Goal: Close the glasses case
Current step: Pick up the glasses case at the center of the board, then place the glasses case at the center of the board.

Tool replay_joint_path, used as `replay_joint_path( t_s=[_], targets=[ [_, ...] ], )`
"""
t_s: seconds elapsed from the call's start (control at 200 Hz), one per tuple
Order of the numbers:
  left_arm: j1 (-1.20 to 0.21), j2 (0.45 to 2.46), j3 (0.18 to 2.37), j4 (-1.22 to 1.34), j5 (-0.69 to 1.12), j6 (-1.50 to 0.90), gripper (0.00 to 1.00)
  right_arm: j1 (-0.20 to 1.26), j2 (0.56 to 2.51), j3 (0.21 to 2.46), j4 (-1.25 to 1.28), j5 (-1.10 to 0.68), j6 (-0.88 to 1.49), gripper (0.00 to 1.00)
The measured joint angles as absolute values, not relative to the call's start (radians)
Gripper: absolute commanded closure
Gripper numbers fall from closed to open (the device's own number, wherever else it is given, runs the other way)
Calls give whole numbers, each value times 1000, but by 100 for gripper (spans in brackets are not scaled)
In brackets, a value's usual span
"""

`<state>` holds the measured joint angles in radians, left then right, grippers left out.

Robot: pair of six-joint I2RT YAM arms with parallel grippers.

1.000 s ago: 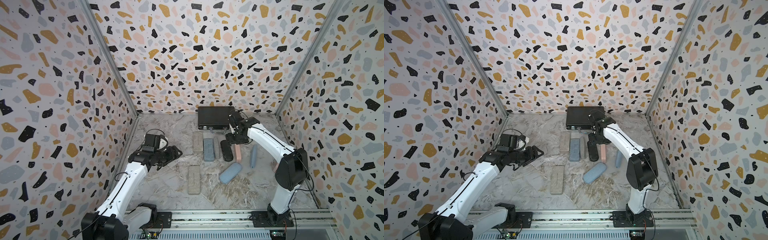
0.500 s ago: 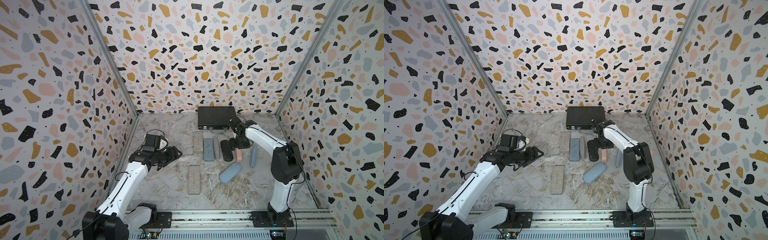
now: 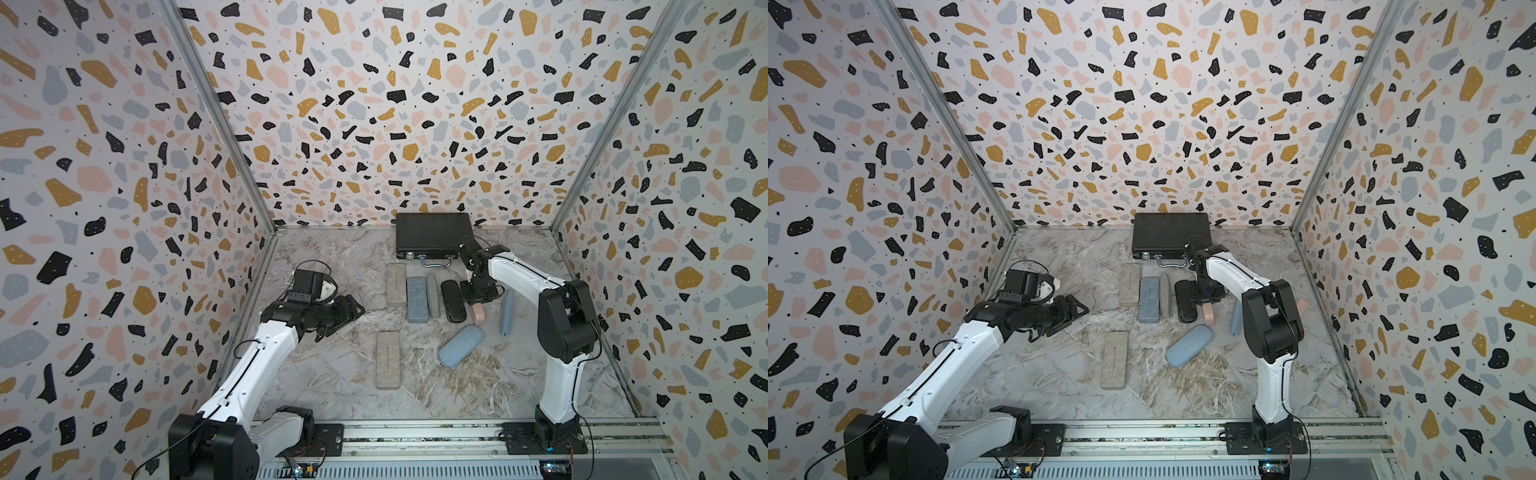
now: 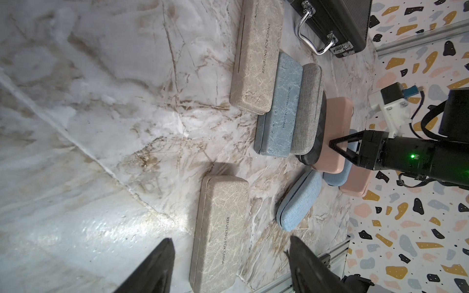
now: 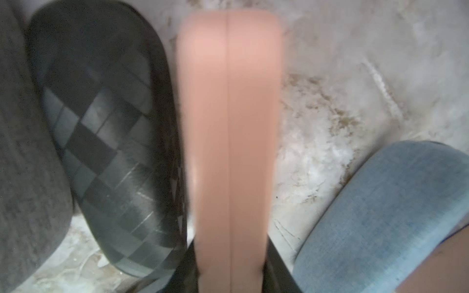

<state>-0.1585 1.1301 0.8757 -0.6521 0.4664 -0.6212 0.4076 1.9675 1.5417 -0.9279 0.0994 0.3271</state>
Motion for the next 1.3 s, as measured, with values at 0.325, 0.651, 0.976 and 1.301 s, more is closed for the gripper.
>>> replay_joint_path(
  t_s=[0.325,0.651,0.976,1.301],
  targets=[
    [-159,1126,861,-649,463,-623,28,405,1863,1541,-959,102,328,84],
    [-159,1076,805,-647,462,-651,28,442,1415,1446,-977,-33,417,86],
    [-159,1041,739,-624,463,-685,28,618,1175,1031,-798,-188,693,87],
    [-158,1014,694,-606,468,-701,28,798,1214,902,-545,-190,873,87]
  ],
)
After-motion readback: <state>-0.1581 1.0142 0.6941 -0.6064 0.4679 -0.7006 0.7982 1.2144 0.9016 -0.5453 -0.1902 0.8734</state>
